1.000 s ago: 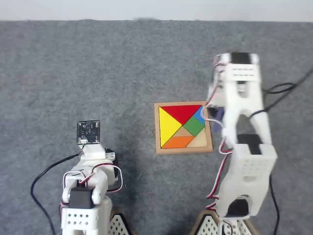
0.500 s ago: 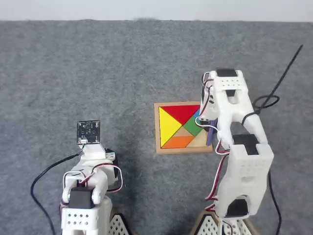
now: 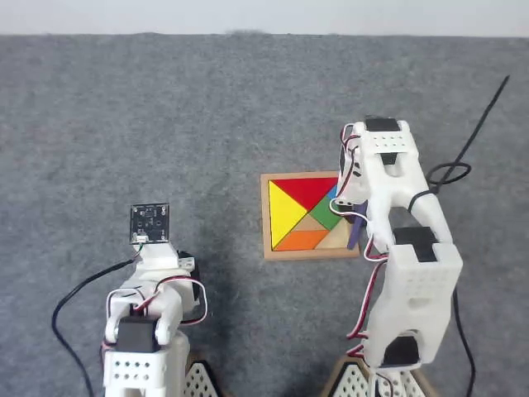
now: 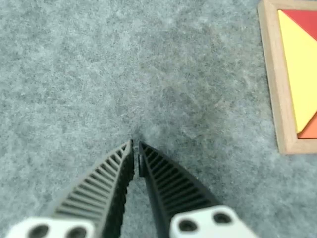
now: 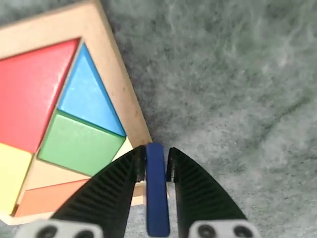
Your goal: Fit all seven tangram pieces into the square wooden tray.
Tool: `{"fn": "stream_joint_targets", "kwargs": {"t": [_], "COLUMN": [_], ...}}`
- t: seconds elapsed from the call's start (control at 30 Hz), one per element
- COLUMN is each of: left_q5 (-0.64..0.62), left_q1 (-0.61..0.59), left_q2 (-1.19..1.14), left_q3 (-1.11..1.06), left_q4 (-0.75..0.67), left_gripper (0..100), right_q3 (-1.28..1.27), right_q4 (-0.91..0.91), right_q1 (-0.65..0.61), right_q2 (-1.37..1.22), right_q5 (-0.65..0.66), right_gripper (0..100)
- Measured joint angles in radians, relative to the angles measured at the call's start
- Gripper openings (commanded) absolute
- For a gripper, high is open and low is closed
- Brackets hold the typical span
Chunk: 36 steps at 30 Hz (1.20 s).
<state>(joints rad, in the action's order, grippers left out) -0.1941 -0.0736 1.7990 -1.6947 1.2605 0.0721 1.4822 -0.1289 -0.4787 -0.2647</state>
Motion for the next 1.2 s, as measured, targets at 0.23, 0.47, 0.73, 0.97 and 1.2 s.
{"fn": "stream_joint_targets", "kwargs": {"t": [0.23, 0.47, 0.73, 0.97, 1.2], "left_q5": [0.000, 0.000, 0.000, 0.000, 0.000], "left_q1": [0.000, 0.000, 0.000, 0.000, 0.000], "left_q2": [0.000, 0.000, 0.000, 0.000, 0.000], "left_q3": [0.000, 0.000, 0.000, 0.000, 0.000], "left_q4": [0.000, 0.000, 0.000, 0.000, 0.000], "left_gripper": [1, 1, 1, 1, 1], "right_q3": [-0.031, -0.130, -0.149, -0.149, -0.152], "right_q4": [0.000, -0.057, -0.074, -0.074, -0.074], "right_q1": [0.000, -0.075, -0.058, -0.008, -0.008], "right_q2": [0.153, 0.221, 0.221, 0.221, 0.221], "right_q5": [0.000, 0.034, 0.041, -0.018, -0.020], "right_gripper": [8.8, 8.4, 0.9, 0.7, 0.9]}}
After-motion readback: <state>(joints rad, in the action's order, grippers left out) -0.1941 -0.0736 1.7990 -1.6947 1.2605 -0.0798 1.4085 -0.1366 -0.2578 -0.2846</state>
